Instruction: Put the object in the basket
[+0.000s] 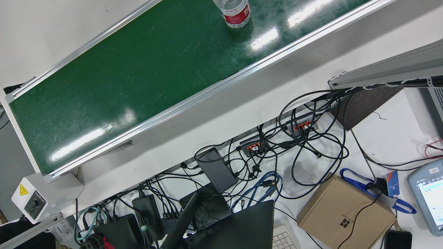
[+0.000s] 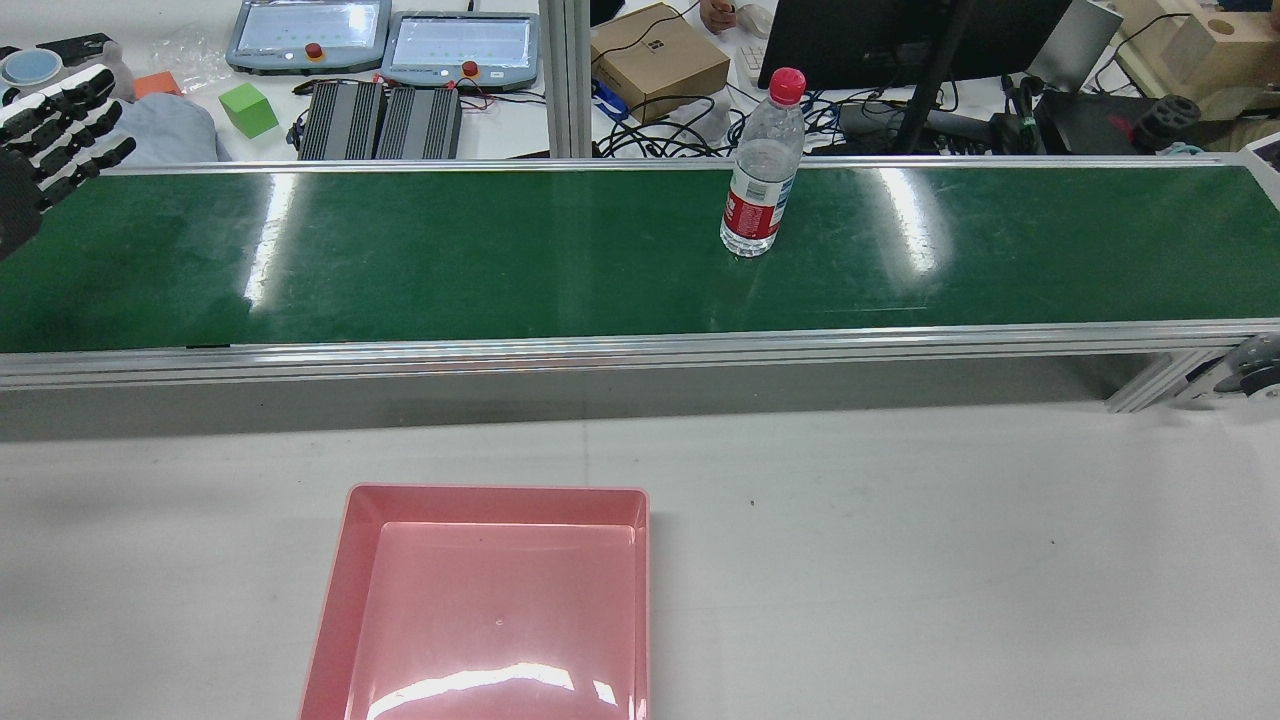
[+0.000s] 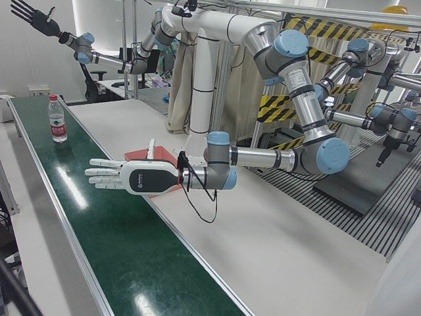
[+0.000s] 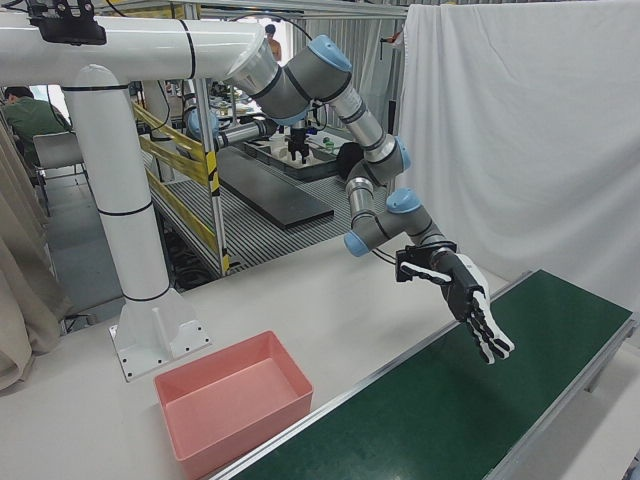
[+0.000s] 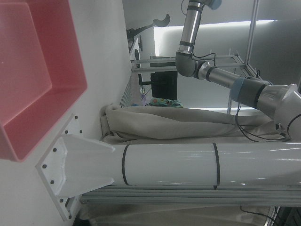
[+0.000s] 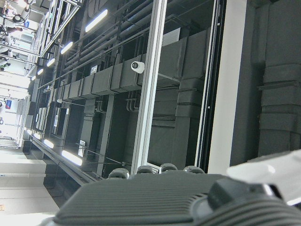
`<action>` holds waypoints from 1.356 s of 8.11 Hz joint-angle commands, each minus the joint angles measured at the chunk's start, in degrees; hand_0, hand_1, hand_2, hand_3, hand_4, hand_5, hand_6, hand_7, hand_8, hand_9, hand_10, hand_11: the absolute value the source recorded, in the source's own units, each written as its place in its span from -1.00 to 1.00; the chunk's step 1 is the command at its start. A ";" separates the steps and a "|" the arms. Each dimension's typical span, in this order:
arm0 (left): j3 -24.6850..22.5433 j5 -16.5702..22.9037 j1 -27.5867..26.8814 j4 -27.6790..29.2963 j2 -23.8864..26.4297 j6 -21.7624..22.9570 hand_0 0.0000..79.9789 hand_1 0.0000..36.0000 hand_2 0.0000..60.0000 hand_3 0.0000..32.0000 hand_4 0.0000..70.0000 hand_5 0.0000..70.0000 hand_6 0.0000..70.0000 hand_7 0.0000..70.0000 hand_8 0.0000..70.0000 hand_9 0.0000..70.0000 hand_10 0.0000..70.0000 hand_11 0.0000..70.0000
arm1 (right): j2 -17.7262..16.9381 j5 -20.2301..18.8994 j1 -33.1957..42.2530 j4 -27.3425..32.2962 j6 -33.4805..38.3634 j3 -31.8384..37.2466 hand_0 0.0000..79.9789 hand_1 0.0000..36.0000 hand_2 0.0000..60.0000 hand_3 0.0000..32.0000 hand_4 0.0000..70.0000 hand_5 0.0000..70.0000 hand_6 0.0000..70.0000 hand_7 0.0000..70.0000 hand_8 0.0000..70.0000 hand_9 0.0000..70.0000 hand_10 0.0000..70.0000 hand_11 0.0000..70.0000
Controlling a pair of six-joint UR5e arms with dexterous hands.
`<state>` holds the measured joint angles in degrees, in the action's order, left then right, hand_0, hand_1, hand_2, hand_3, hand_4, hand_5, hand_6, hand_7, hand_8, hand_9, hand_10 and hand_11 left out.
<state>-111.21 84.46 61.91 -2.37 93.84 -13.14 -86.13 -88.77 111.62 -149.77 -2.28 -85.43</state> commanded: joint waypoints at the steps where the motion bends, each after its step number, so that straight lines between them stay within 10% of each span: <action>1: -0.06 0.00 0.23 0.00 0.03 0.22 0.19 -1.00 -1.00 -1.00 -0.69 -0.89 -1.00 -1.00 -0.96 -1.00 -0.89 -0.82 | 0.00 0.00 0.00 0.00 0.00 0.00 -1.00 -1.00 -1.00 -1.00 -1.00 -1.00 -1.00 -1.00 -1.00 -1.00 -1.00 -1.00; 11: -0.06 0.00 -0.12 0.00 0.03 -0.13 0.20 -0.97 -1.00 -1.00 -0.69 -0.88 -1.00 -1.00 -0.97 -1.00 -0.88 -0.81 | 0.00 0.00 0.00 0.00 0.00 0.00 -1.00 -1.00 -1.00 -1.00 -1.00 -1.00 -1.00 -1.00 -1.00 -1.00 -1.00 -1.00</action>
<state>-111.20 84.46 61.99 -2.37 93.80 -13.18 -86.13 -88.77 111.62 -149.77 -2.29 -85.43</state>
